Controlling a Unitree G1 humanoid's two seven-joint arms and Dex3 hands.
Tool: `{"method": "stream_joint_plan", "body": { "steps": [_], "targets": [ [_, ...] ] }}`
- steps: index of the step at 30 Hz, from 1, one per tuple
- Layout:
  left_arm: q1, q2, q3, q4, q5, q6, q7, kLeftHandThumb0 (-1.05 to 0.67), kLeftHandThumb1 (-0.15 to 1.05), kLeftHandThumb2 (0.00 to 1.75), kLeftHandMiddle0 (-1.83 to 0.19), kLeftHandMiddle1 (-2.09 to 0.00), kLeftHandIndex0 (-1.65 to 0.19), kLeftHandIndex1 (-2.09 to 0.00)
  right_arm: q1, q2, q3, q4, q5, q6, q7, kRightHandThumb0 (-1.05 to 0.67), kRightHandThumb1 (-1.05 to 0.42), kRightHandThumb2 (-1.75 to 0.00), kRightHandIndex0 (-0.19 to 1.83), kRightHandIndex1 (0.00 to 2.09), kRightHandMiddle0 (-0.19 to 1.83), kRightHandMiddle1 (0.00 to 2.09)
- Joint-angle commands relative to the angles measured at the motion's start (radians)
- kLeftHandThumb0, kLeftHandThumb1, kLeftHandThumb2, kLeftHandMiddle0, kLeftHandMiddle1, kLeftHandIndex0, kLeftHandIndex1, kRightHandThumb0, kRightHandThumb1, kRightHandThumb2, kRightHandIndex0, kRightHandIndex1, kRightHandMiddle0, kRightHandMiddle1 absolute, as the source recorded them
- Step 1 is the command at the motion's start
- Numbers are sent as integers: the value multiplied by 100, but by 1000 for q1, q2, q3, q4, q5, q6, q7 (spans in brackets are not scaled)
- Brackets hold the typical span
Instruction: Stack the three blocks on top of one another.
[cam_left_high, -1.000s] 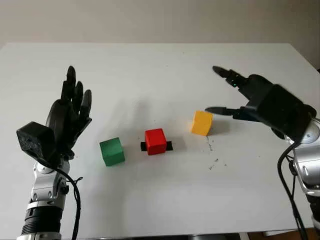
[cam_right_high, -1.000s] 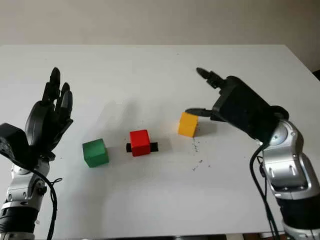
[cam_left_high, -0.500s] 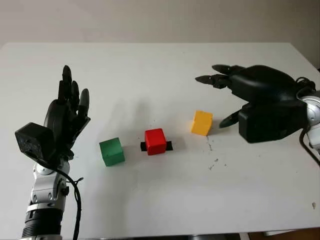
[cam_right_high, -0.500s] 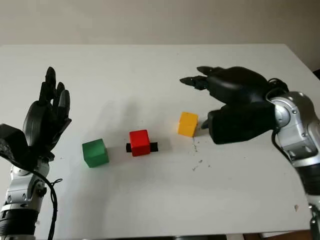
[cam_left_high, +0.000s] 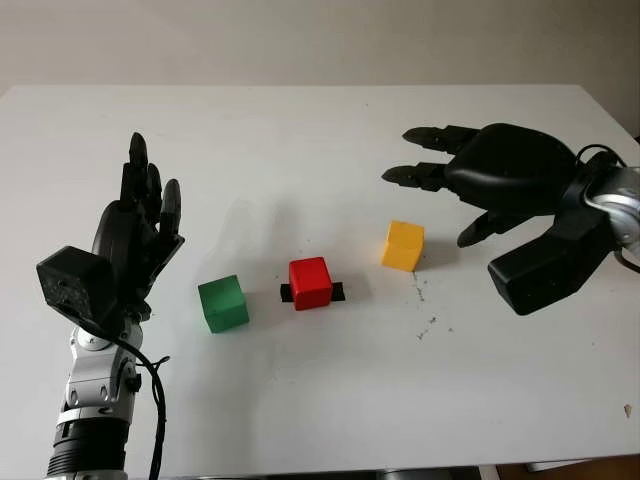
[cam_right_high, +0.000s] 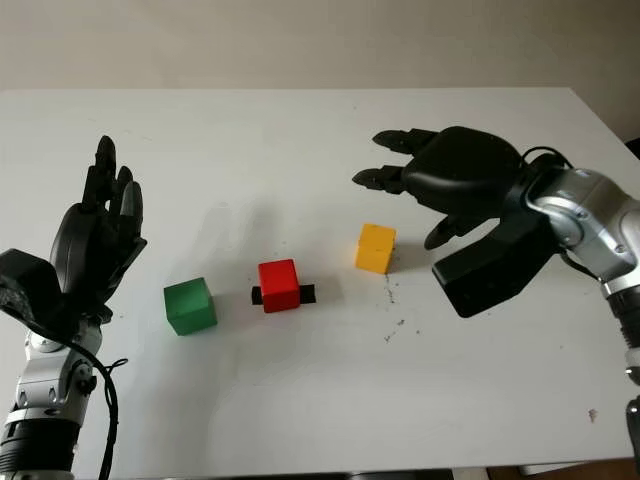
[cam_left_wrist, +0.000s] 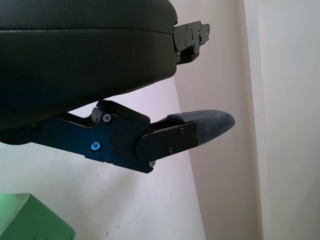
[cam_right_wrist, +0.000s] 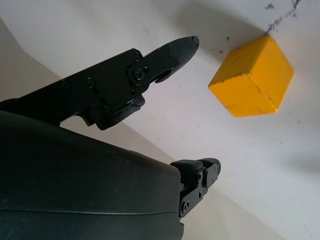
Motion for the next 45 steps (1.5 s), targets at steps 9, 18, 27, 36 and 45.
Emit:
{"method": "stream_joint_plan", "body": {
  "steps": [9, 18, 27, 36, 45],
  "targets": [
    [23, 2, 0, -11, 16, -33, -10, -60, 105, 61, 19, -1, 19, 0, -38, 34, 68, 97, -86, -52, -159, -41, -89, -8, 10, 6, 33, 9],
    [36, 9, -4, -21, 35, -35, -6, -61, 105, 60, 19, -2, 19, 0, -57, 70, 112, 172, -105, -59, -198, -44, -87, -5, 9, 5, 33, 8],
    [46, 5, -4, -36, 28, -22, -16, -61, 105, 57, 19, -5, 19, 0, -77, 82, 149, 209, -126, -69, -250, -37, -94, -7, 9, 5, 34, 8],
    [56, 3, -9, -54, 35, -7, -15, -60, 105, 59, 19, -3, 19, 0, -71, 85, 156, 240, -116, -88, -295, -25, -100, -6, 13, 7, 39, 9],
    [58, 3, -17, -52, 55, -2, -6, -64, 105, 57, 18, -5, 19, -1, -78, 92, 153, 272, -110, -109, -362, -21, -101, -6, 21, 9, 63, 21]
  ]
}}
